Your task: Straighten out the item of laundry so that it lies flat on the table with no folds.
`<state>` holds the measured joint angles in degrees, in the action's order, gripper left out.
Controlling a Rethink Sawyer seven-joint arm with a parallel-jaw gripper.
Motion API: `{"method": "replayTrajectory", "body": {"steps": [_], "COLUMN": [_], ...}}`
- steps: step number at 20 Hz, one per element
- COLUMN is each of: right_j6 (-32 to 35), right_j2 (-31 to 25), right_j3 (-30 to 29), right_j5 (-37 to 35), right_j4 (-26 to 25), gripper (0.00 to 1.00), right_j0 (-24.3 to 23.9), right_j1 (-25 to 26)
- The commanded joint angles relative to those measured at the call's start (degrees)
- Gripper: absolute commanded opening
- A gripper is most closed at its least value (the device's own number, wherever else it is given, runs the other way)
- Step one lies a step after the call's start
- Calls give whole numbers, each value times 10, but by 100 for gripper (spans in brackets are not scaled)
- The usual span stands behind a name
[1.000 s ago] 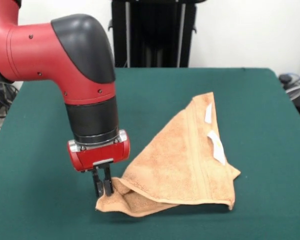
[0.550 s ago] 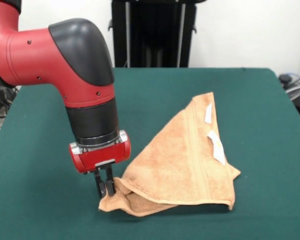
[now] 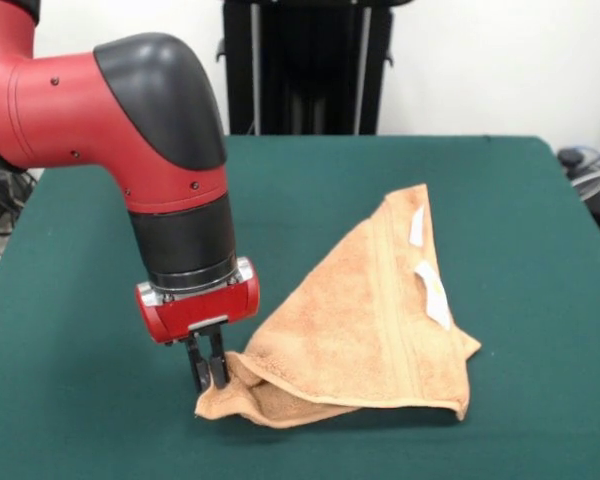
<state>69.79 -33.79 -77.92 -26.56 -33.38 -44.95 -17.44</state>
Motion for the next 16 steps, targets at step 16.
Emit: {"method": "replayTrajectory", "body": {"steps": [16], "right_j6": [-222], "right_j2": [-17], "right_j3": [17], "right_j5": [-118], "right_j4": [-44], "gripper": [0], "right_j0": [-17], "right_j1": [34]}}
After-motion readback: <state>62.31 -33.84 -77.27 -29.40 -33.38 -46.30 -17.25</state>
